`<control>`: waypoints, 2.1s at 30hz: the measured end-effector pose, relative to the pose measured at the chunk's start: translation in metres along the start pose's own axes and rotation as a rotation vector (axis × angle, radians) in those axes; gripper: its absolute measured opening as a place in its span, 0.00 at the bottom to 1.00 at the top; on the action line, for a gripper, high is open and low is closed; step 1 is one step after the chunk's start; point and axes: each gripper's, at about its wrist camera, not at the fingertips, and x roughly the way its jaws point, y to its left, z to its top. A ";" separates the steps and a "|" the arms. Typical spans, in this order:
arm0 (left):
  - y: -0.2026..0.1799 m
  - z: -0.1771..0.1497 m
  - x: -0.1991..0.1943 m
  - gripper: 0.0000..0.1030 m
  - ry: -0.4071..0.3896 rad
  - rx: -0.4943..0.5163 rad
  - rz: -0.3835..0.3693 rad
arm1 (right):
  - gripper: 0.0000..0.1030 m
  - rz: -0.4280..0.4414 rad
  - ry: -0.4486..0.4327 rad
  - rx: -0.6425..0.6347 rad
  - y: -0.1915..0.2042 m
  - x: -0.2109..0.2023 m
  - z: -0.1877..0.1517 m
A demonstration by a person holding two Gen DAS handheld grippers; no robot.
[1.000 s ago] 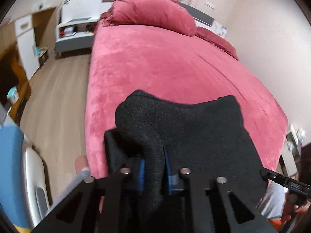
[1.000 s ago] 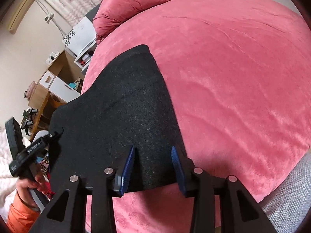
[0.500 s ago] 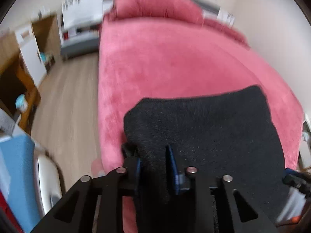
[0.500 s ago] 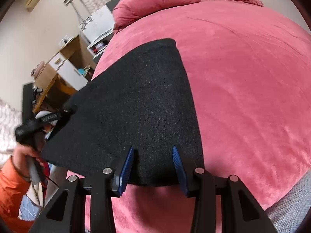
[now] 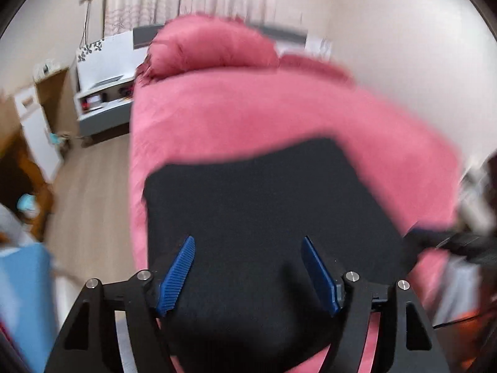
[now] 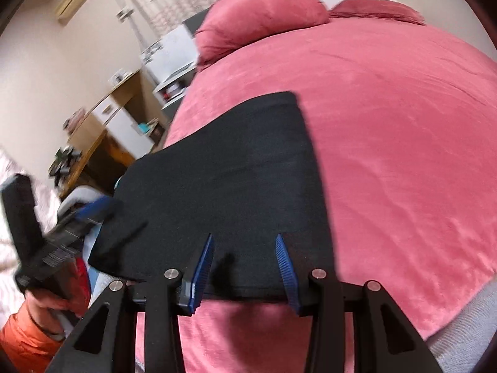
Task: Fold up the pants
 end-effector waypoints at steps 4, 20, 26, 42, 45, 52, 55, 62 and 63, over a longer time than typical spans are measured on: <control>0.011 -0.024 0.020 0.65 0.031 0.009 0.028 | 0.41 -0.064 0.084 -0.099 0.012 0.029 -0.018; -0.007 -0.024 -0.026 0.95 0.085 -0.245 0.087 | 0.66 -0.134 -0.107 -0.094 0.027 0.001 -0.037; -0.020 -0.036 -0.026 0.95 0.086 -0.222 0.144 | 0.76 -0.193 -0.131 -0.138 0.041 -0.005 -0.043; -0.032 -0.052 -0.039 0.98 0.056 -0.205 0.195 | 0.78 -0.232 -0.157 -0.205 0.060 -0.010 -0.049; -0.032 -0.054 -0.039 0.98 0.059 -0.207 0.185 | 0.78 -0.234 -0.150 -0.209 0.062 -0.010 -0.049; -0.029 -0.055 -0.037 0.98 0.069 -0.217 0.179 | 0.78 -0.236 -0.147 -0.214 0.062 -0.009 -0.049; -0.031 -0.056 -0.036 0.98 0.068 -0.220 0.176 | 0.78 -0.233 -0.142 -0.218 0.063 -0.008 -0.049; -0.031 -0.056 -0.035 0.98 0.070 -0.214 0.174 | 0.78 -0.229 -0.141 -0.227 0.066 -0.006 -0.050; -0.032 -0.056 -0.035 0.98 0.071 -0.213 0.174 | 0.78 -0.230 -0.140 -0.227 0.066 -0.006 -0.050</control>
